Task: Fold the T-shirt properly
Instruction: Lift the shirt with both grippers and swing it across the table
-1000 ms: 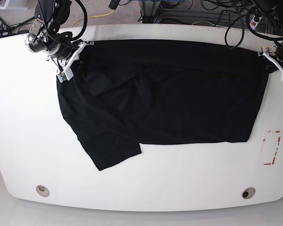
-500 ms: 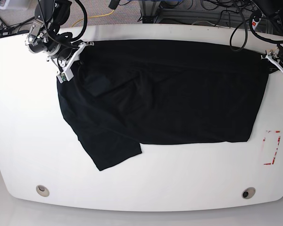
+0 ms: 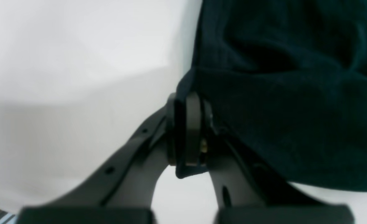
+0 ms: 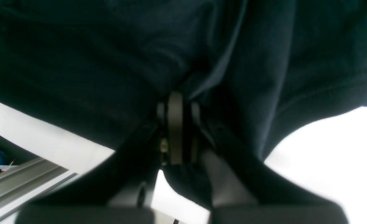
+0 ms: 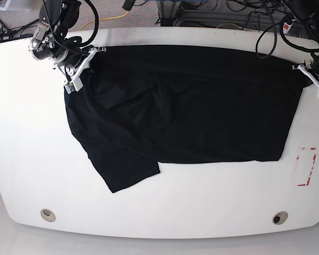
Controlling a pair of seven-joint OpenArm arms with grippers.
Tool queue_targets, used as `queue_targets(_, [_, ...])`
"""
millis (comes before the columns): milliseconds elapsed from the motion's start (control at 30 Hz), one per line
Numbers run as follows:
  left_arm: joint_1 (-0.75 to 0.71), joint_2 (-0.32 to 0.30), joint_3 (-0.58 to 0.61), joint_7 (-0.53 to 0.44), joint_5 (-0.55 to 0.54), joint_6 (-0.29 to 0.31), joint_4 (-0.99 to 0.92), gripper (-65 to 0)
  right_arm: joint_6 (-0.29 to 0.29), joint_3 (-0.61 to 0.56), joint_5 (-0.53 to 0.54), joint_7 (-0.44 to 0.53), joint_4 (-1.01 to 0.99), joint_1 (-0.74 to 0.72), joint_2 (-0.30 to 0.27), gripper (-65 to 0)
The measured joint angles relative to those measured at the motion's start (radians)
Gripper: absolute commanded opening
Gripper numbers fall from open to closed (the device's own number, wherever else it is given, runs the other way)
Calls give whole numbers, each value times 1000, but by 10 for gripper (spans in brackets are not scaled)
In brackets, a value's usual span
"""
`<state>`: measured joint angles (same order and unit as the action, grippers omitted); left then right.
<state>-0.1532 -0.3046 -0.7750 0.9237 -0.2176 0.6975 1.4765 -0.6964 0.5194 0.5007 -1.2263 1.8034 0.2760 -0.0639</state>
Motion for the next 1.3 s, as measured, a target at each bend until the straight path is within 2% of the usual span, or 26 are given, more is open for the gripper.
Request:
queue_targets(300, [-21,2,3,-7,-10,0,214,-650,0,37,0,-4,104,-10,-19,-650])
queue_targets(400, [-26,20,1,0,-3,0,273,-650,-1,37,1,-5,125,-48,-23,-650])
queue_targets(533, [-11,51,10,2,-8,4,358,-650,-3,34,-1,-5,125,-122,-73,-650])
queue_targets(733, [93,45,81,-5,-4,3,409,-650,-1,31,-3,-8,118,-282,-147,-650])
queue_targets(900, [165,44,142,10,7,3,426,-650,-3,24,-2,-12,29,-420,-209,-650])
queue_targets(1033, [262,42,165,12,-16,8,430,-650,-1,-39,-14,-15,-43,-521,-263,-650])
queue_targets(1200, [400,39,160,149,-3,7,431,-650,-3,-92,-3,-12,-117,-661,-301,-650])
queue_targets(1300, [475,14,158,162,-7,8,433,-650,-3,-154,-4,-14,-149,-759,-330,-650])
